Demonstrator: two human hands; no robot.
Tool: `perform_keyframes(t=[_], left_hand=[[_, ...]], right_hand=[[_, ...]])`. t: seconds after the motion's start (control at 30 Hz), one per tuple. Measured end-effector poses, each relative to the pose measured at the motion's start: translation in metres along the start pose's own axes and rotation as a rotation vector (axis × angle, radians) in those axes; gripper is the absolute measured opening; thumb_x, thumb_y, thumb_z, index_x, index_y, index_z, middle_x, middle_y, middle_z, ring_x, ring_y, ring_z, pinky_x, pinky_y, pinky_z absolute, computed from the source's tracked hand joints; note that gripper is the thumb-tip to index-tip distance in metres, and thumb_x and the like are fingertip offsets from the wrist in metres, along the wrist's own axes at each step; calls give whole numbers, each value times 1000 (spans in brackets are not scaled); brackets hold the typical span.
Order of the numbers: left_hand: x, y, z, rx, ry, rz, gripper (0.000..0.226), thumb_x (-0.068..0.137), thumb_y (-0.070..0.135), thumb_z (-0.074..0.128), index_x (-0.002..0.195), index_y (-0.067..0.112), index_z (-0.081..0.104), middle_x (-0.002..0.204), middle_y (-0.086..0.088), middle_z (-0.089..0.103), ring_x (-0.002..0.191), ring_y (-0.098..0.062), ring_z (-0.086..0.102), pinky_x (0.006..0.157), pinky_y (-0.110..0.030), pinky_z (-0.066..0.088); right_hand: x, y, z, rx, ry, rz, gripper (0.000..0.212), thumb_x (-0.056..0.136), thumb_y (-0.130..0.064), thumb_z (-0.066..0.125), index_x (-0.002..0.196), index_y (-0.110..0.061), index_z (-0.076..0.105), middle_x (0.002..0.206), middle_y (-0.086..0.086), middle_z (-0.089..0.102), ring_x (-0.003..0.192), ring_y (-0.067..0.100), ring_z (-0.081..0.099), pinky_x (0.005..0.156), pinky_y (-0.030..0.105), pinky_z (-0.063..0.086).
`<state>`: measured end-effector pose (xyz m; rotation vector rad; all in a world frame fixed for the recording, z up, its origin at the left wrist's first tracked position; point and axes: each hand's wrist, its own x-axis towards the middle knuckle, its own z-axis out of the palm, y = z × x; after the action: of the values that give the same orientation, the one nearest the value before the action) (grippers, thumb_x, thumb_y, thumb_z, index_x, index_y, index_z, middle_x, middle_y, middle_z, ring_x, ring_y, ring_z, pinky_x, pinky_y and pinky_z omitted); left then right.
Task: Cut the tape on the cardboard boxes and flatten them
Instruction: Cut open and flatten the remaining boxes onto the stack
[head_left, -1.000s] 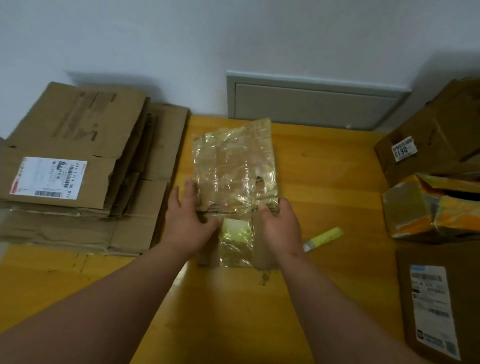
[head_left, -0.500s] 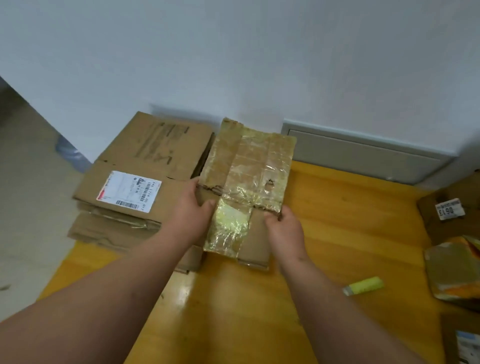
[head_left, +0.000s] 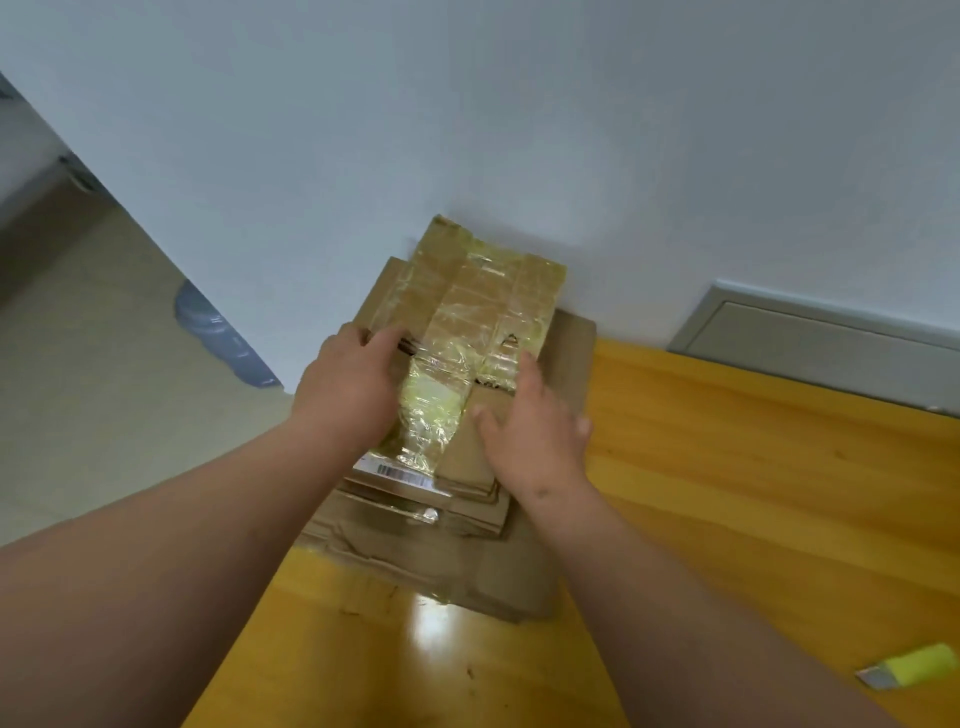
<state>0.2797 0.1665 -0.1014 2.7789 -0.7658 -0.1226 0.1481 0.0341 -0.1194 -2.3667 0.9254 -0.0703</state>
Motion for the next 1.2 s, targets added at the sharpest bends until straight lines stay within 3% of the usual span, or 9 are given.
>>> perform_keyframes(t=[0.07,0.13,0.23,0.3,0.47,0.6,0.8,0.97,1.2], left_hand=[[5,-11,6,167,-63,34,50,93,24,51,140,37,41,139,-11,39,120,-34,40,90,-43,42],[5,-19,15,316,-145,110,51,97,46,41,146,34,35,159,-11,17,138,-35,24,107,-48,31],[5,-29,29,413,-303,222,93,84,79,8,158,22,7,165,-2,-14,151,-26,-14,118,-52,-6],[6,-38,34,467,-397,271,109,70,87,-10,155,18,-13,163,-2,-21,149,-23,-22,116,-53,-17],[14,-45,39,529,-594,289,120,55,97,-12,143,19,-33,157,0,-35,147,-20,-27,113,-57,-23],[13,-40,46,568,-655,259,117,64,96,-2,142,16,-36,153,-2,-40,145,-22,-31,113,-61,-18],[7,-28,52,662,-636,243,112,75,91,5,140,9,-36,154,-9,-38,146,-28,-28,115,-63,-11],[9,-17,40,714,-622,214,115,77,90,14,149,10,-26,159,-9,-30,149,-27,-22,115,-62,-14],[10,22,5,707,-462,255,113,70,85,45,156,17,14,162,-5,10,151,-27,4,114,-66,-7]], right_hand=[[3,-5,13,-218,9,-33,65,95,-54,46,151,-33,21,141,4,46,128,26,39,105,49,24],[6,-5,24,-309,12,-73,60,95,-54,40,150,-33,26,157,8,23,139,29,23,111,52,15],[8,-2,37,-358,-23,-176,77,91,-68,21,156,-27,12,164,1,-15,150,24,-13,114,54,-14],[10,3,42,-416,-102,-224,98,81,-84,6,157,-21,-3,162,1,-23,148,21,-25,112,56,-23],[18,19,51,-496,-292,-247,119,60,-100,10,151,-32,-24,154,2,-39,141,21,-39,107,57,-29],[22,24,59,-548,-349,-242,119,55,-103,7,142,-34,-35,149,3,-47,137,23,-45,104,58,-32],[19,27,68,-592,-345,-229,118,57,-102,4,143,-31,-35,149,6,-47,136,25,-45,105,59,-29],[13,22,60,-586,-264,-255,116,64,-98,11,153,-30,-21,155,7,-37,142,27,-36,106,61,-27],[-10,32,28,-458,-91,-327,83,86,-76,16,156,-34,6,162,-6,-22,148,19,-23,108,59,-27]])
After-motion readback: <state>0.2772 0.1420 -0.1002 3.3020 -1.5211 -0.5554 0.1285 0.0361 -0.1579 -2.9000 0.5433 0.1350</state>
